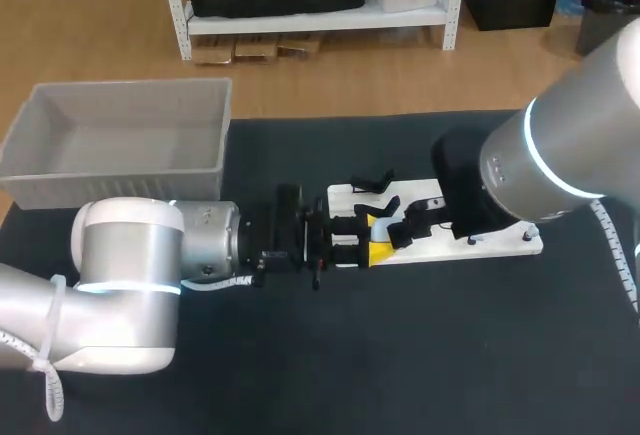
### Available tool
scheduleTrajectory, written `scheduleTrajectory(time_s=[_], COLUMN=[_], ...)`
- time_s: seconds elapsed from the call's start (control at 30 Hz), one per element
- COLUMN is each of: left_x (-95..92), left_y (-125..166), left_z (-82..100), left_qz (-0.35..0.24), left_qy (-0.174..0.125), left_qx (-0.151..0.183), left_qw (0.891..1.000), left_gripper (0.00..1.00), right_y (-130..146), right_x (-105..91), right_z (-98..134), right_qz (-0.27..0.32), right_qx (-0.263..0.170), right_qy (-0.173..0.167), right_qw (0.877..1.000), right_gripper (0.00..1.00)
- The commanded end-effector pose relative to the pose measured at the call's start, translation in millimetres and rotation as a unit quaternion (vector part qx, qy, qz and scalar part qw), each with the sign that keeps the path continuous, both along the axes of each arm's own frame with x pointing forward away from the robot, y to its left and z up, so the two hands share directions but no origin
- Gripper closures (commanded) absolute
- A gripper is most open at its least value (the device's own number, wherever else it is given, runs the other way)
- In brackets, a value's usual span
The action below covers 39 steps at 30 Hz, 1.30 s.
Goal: Pick up each earbud case from the left stands, insert the matching earbuds, close the lid, and place the case in the box.
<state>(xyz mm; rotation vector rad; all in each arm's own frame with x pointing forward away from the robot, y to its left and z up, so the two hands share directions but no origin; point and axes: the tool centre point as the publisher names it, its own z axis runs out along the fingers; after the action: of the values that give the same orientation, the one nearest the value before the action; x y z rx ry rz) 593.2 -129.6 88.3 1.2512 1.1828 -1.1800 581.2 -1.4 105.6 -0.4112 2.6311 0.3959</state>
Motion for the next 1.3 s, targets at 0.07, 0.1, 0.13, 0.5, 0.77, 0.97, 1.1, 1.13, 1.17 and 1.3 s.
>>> scheduleTrajectory(time_s=[0.07,0.1,0.13,0.5,0.77,0.97,1.1,1.13,1.17,1.3], left_x=[0.1,0.1,0.1,0.1,0.1,0.1,0.1,0.1,0.1,0.1], left_y=[0,0,0,0,0,0,0,0,0,0], left_z=[-0.6,-0.6,-0.6,-0.6,-0.6,-0.6,-0.6,-0.6,-0.6,-0.6], left_qz=[-0.002,-0.002,-0.002,-0.002,-0.002,-0.002,-0.002,-0.002,-0.002,-0.002], left_qy=[0.001,0.001,0.001,0.001,0.001,0.001,0.001,0.001,0.001,0.001], left_qx=[-0.001,-0.001,-0.001,-0.001,-0.001,-0.001,-0.001,-0.001,-0.001,-0.001], left_qw=[1.000,1.000,1.000,1.000,1.000,1.000,1.000,1.000,1.000,1.000], left_gripper=[1.00,1.00,1.00,1.00,1.00,1.00,1.00,1.00,1.00,1.00], right_y=[1,1,0,-6,-40,-80,-102,-108,-113,-130], right_x=[0.6,0.9,1.2,10.0,23.8,35.8,41.4,42.8,44.0,46.5], right_z=[0,1,2,32,60,66,61,58,55,45], right_qz=[-0.010,-0.011,-0.012,-0.016,-0.031,-0.049,-0.045,-0.042,-0.042,-0.045], right_qx=[-0.004,-0.005,-0.004,0.006,-0.045,-0.118,-0.155,-0.157,-0.154,-0.147], right_qy=[-0.019,-0.020,-0.021,-0.046,-0.095,-0.090,-0.045,-0.026,-0.011,0.027], right_qw=[1.000,1.000,1.000,0.999,0.994,0.988,0.986,0.986,0.987,0.988], right_gripper=[0.00,0.00,0.00,0.00,0.00,0.00,0.00,0.00,0.00,0.00])
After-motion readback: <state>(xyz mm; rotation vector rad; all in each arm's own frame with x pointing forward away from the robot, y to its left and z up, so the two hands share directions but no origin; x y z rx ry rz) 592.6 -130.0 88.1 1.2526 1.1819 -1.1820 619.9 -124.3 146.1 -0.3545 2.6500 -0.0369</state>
